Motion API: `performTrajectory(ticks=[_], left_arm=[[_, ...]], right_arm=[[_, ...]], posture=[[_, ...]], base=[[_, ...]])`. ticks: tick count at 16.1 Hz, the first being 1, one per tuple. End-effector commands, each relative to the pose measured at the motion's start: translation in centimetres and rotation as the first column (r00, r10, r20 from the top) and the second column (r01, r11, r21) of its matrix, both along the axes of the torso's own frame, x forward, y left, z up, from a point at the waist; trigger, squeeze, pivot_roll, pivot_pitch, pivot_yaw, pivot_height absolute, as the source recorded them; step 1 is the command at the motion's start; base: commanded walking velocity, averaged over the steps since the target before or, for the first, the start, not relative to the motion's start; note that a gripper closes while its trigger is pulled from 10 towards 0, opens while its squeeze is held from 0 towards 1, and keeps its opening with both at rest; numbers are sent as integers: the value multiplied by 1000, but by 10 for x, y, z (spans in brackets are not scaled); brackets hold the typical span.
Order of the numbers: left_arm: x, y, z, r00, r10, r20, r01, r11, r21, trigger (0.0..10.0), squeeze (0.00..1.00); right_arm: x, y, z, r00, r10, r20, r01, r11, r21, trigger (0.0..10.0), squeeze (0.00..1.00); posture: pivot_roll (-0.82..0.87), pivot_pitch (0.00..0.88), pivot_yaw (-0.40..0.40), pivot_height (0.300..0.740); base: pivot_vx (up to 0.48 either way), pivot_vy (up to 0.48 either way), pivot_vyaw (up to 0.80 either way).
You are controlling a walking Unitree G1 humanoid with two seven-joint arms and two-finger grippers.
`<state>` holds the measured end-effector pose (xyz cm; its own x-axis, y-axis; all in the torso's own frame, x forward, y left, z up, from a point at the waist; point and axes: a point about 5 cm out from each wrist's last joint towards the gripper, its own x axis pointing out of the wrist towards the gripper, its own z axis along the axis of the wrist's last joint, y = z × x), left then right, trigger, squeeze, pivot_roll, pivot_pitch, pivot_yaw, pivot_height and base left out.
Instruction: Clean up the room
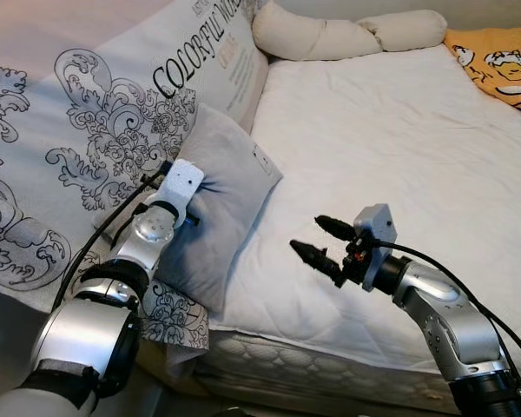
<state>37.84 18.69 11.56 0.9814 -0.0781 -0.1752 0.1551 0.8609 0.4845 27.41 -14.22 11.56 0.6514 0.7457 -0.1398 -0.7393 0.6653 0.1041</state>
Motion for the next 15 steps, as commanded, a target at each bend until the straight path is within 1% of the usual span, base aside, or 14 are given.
performTrajectory(ticks=[1, 3, 4, 5, 7, 9, 10, 12, 13, 14, 15], left_arm=[[1, 16, 11, 998, 31, 47, -29, 999, -34, 10000, 1000], [-2, 21, 12, 998, 3, 64, 3, 996, -92, 10000, 1000], [-4, 21, 11, 997, -25, 66, 32, 994, -102, 10000, 1000], [-4, 21, 11, 996, -49, 71, 55, 995, -87, 10000, 1000], [-5, 22, 15, 993, -60, 104, 69, 994, -81, 10000, 1000], [-3, 24, 24, 987, -60, 152, 76, 992, -101, 10000, 1000], [-2, 22, 34, 975, -85, 203, 120, 979, -168, 10000, 1000], [-2, 13, 31, 980, -117, 160, 162, 940, -301, 10000, 1000], [-2, 10, 30, 982, -125, 145, 168, 925, -341, 10000, 1000], [-5, -1, 35, 971, -160, 178, 222, 882, -416, 10000, 1000], [-12, -17, 42, 954, -197, 226, 284, 834, -473, 10000, 1000]], right_arm=[[-2, 3, 5, 1000, -13, -16, 14, 999, 42, 10000, 1000], [-2, -2, 6, 995, -78, -66, 86, 989, 118, 10000, 1000], [-4, -1, 9, 994, -69, -79, 81, 985, 152, 10000, 1000], [-6, 1, 10, 994, -62, -85, 75, 986, 150, 10000, 1000], [-10, 8, 9, 997, -20, -74, 29, 992, 125, 10000, 1000], [-12, 12, 10, 997, -5, -72, 13, 992, 122, 10000, 1000], [-10, 10, 8, 996, -39, -77, 47, 993, 110, 10000, 1000], [-5, 4, 10, 988, -152, -24, 154, 983, 105, 10000, 1000], [-3, 2, 12, 983, -184, -6, 183, 977, 111, 10000, 1000], [-2, -3, 20, 967, -250, 58, 241, 962, 130, 10000, 1000], [3, -10, 29, 934, -330, 139, 309, 938, 155, 10000, 1000]], posture=[[-124, 0, 194, 740], [-119, 0, 188, 740], [-106, 0, 178, 740], [-106, 0, 178, 740], [-58, 0, 137, 740], [-46, 0, 131, 740], [-55, 0, 136, 740], [-68, 0, 136, 740], [-68, 0, 136, 740], [-84, 0, 135, 740], [-93, 0, 137, 740]], base=[[0, 0, 0], [0, 0, 0], [0, 0, 0], [0, 0, 0], [0, 0, 0], [0, 0, 0], [0, 0, 0], [0, 0, 0], [0, 0, 0], [0, 0, 0], [0, 0, 0]])
